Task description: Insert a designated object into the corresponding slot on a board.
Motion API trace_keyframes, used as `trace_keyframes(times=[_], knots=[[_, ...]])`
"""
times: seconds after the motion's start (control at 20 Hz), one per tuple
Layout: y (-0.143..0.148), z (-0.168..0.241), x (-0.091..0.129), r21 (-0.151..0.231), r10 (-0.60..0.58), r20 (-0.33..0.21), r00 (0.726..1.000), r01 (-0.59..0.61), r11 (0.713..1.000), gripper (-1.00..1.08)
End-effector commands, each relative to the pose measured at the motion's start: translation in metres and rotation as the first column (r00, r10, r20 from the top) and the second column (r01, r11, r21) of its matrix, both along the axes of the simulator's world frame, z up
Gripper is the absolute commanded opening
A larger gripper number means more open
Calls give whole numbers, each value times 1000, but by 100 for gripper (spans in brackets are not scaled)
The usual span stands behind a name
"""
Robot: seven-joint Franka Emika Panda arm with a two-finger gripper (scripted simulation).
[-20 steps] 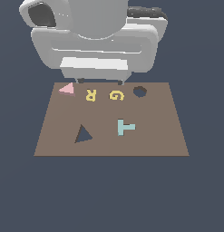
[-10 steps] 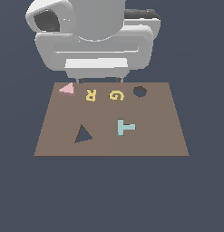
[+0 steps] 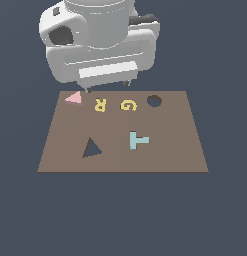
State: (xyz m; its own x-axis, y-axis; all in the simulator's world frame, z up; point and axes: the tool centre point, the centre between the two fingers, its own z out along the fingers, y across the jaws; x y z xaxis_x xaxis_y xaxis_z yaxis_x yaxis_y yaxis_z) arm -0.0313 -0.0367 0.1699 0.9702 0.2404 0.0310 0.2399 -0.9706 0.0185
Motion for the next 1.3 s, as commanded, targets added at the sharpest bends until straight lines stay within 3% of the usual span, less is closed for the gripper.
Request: trace_keyframes(times=[0.0,0.3,0.6,0.9,1.25], knots=[[-4,-7,-9,-1,65,-2,998,-65,998,100],[-19,-26,-30,-1,242,-8,970,-242,970,100],[-37,-45,-49,0,412,-14,911,-412,911,100],[-59,-64,-64,1,566,-19,824,-566,824,100],[-86,-85,-75,4,719,-25,695,-719,695,100]])
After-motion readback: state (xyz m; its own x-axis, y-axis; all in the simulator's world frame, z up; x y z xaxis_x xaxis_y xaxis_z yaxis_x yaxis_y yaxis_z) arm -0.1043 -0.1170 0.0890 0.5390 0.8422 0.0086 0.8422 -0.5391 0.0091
